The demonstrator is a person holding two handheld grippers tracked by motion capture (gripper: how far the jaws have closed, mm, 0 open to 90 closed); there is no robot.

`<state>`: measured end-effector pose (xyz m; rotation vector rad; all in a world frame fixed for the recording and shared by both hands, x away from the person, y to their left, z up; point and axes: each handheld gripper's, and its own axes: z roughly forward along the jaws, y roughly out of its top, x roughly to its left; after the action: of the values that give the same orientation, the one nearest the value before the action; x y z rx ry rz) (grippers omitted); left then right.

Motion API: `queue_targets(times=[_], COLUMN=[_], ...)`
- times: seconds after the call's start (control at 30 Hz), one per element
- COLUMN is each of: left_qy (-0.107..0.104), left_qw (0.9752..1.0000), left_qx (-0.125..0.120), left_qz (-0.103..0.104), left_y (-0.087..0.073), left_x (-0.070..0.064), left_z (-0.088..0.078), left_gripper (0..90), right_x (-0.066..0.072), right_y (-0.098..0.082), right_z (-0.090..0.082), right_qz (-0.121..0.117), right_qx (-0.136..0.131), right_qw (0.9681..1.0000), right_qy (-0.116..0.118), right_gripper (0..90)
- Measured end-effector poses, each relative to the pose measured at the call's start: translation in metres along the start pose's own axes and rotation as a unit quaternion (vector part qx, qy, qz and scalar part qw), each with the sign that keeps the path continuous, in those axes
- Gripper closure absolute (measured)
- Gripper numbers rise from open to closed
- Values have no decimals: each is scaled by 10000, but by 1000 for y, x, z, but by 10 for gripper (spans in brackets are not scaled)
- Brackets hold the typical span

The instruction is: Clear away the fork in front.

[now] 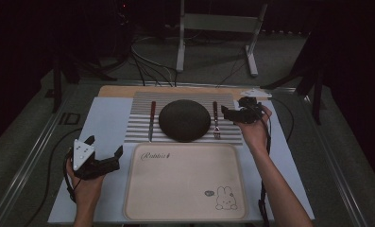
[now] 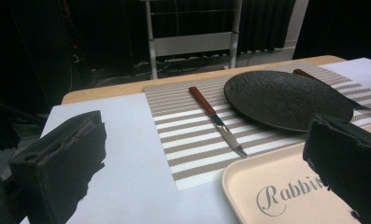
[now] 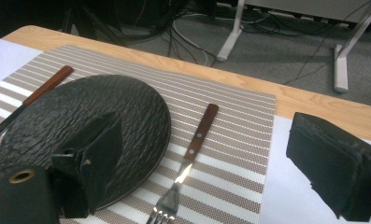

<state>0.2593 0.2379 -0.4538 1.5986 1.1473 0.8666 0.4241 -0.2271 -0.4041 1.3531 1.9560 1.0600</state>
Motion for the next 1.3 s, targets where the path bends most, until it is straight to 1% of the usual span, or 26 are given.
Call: queue_targets(times=[0.13,0.17,0.2,0.33,0.47,0.67,0.73,0.83,0.87,0.9,1.07,1.3], left_qy=[4,4,3,8,9,8,10,11,12,19,21,43], left_qw=[10000,10000,10000,10000,10000,10000,10000,10000,10000,10000,10000,9999], left_qx=[-10,-10,-13,-7,-13,-13,-22,-23,-26,-24,-39,-100], left_qz=[-10,-10,-7,-12,-13,-15,-25,-34,-43,-38,-45,-129], left_y=[0,0,0,0,0,0,0,0,0,0,0,0], left_x=[1,1,1,1,1,1,1,2,2,2,3,6], left_z=[0,0,0,0,0,0,0,0,-1,-1,-1,-3], left_gripper=[0,0,0,0,0,0,0,0,0,0,0,0], right_x=[-3,-3,-4,-5,-8,-6,-4,-4,-2,-2,-1,-3], right_y=[5,5,6,7,6,6,5,4,2,1,-2,-10], right_z=[8,8,12,19,31,41,49,51,60,62,72,89], right_qz=[83,83,90,82,75,90,116,134,171,191,147,178], right_qx=[-1,-1,44,77,196,286,372,393,503,528,639,849], right_qw=[9999,9999,9999,9998,9996,9993,9990,9989,9983,9982,9975,9957], right_qy=[-58,-58,-92,-137,-204,-218,-229,-228,-236,-229,-247,-332], right_gripper=[110,110,110,110,111,111,111,111,111,111,111,111])
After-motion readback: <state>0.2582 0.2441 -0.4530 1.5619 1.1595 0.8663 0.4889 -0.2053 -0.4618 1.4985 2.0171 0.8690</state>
